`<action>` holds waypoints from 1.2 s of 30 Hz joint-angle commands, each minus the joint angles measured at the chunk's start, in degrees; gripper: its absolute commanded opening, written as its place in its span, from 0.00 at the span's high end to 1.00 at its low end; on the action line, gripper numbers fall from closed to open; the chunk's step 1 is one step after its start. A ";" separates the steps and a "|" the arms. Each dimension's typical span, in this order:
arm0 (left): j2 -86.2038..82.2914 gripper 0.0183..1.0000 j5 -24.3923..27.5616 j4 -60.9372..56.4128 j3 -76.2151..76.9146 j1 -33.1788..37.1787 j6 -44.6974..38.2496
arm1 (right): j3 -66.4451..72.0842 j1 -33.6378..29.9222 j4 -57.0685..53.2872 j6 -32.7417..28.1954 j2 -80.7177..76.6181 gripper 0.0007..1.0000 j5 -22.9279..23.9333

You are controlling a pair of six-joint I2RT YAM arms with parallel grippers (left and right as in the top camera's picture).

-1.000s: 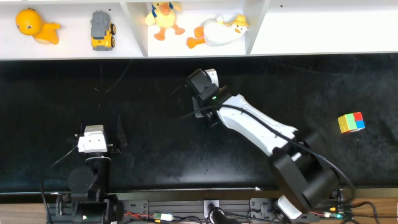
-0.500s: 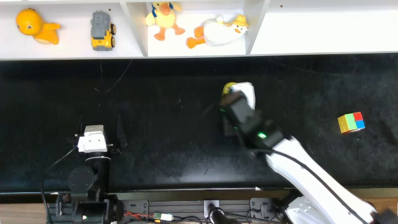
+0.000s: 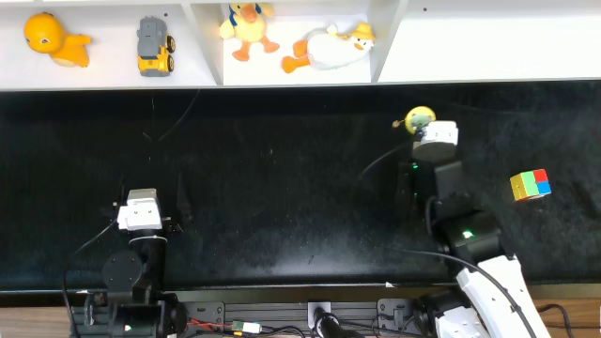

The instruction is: Store Toys

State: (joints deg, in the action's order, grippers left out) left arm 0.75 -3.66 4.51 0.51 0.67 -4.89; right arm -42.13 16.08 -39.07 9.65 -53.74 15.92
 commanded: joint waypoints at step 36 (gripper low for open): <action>-0.59 0.00 0.37 0.15 -0.04 -0.37 -1.09 | -12.37 -15.82 26.18 -21.53 -23.91 0.96 -12.09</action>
State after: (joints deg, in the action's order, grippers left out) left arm 0.75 -3.66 4.49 0.51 0.67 -4.89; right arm -50.09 -0.78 -13.67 -10.41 -76.03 4.71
